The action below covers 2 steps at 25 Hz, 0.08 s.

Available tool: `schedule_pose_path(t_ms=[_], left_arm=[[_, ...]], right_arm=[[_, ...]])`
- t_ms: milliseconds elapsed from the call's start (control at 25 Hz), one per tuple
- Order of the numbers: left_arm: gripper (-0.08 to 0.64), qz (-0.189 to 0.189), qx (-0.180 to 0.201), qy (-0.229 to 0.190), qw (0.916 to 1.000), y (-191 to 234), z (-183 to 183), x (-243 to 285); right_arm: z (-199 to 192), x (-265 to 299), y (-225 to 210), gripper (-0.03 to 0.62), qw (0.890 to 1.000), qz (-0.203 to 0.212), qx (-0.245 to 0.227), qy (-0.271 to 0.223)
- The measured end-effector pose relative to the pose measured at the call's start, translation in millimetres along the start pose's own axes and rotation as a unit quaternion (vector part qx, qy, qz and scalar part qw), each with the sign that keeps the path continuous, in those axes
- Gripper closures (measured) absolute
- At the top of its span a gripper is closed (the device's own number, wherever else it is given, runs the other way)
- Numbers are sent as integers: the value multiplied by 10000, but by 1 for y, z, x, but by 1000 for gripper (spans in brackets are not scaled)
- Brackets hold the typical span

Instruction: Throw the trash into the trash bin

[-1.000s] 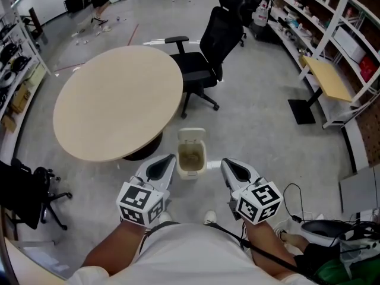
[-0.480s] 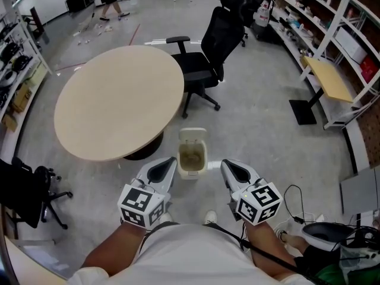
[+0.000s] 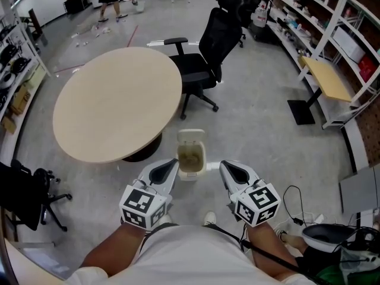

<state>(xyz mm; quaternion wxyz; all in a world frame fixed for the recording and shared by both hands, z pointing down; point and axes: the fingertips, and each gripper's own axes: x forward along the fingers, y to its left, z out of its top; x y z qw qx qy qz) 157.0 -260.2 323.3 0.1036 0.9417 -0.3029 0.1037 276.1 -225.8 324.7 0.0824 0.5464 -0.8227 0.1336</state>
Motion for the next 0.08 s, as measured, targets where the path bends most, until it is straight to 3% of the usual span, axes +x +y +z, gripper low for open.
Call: schedule_pose_path(t_ms=[80], left_arm=[[552, -28, 16, 11, 10000, -1, -1, 0]], right_arm=[[-1, -1, 0, 591, 10000, -8, 3, 5]])
